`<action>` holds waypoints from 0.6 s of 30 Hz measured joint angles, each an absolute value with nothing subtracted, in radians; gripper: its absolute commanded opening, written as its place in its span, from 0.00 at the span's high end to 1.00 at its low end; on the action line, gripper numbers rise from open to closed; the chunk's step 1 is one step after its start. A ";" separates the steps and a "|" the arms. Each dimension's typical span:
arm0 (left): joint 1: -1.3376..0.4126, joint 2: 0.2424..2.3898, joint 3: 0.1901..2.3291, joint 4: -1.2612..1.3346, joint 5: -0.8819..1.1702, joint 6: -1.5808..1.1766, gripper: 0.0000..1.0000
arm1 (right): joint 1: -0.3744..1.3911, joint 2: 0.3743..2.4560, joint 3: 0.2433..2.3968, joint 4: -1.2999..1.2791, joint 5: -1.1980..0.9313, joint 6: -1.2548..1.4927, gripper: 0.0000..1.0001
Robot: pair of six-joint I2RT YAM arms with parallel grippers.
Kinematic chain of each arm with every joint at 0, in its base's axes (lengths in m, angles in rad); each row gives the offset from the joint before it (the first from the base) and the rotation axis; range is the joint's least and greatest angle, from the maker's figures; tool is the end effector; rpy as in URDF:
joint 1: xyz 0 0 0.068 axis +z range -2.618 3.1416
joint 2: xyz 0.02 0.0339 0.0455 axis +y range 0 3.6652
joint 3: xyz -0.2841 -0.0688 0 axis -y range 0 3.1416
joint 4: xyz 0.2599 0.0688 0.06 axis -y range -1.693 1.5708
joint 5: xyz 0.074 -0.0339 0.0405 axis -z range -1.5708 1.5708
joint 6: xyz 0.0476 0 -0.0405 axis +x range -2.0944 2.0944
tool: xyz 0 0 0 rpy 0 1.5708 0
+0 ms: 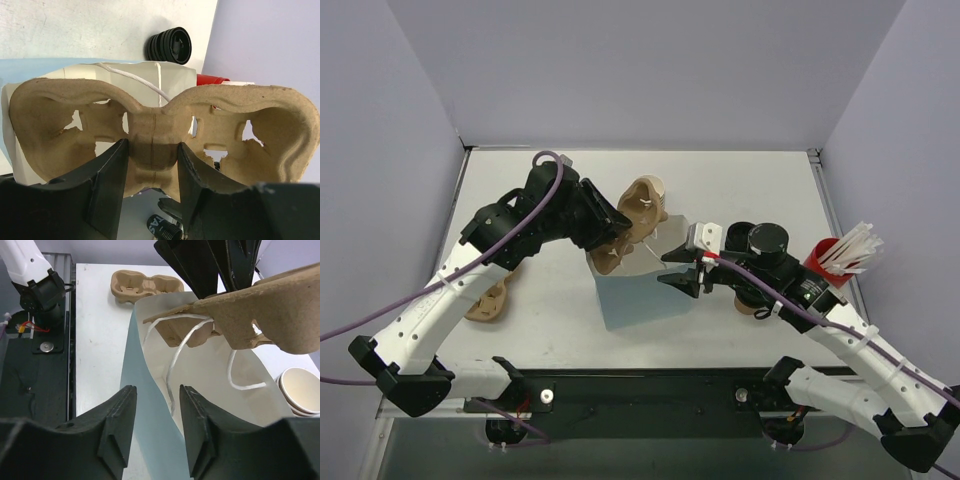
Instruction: Pack the takeout coffee
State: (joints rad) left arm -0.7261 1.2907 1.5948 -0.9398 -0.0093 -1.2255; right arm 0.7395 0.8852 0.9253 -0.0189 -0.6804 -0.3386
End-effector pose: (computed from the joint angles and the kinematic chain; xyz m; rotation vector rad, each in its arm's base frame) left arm 0.2017 -0.1785 0.4494 -0.6042 2.3463 -1.0067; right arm 0.1338 0.1626 0.4061 -1.2521 1.0226 0.8366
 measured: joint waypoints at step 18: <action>-0.727 1.294 1.596 -0.935 0.059 -1.147 0.66 | 0.602 0.893 1.082 -0.051 -0.485 -0.156 0.53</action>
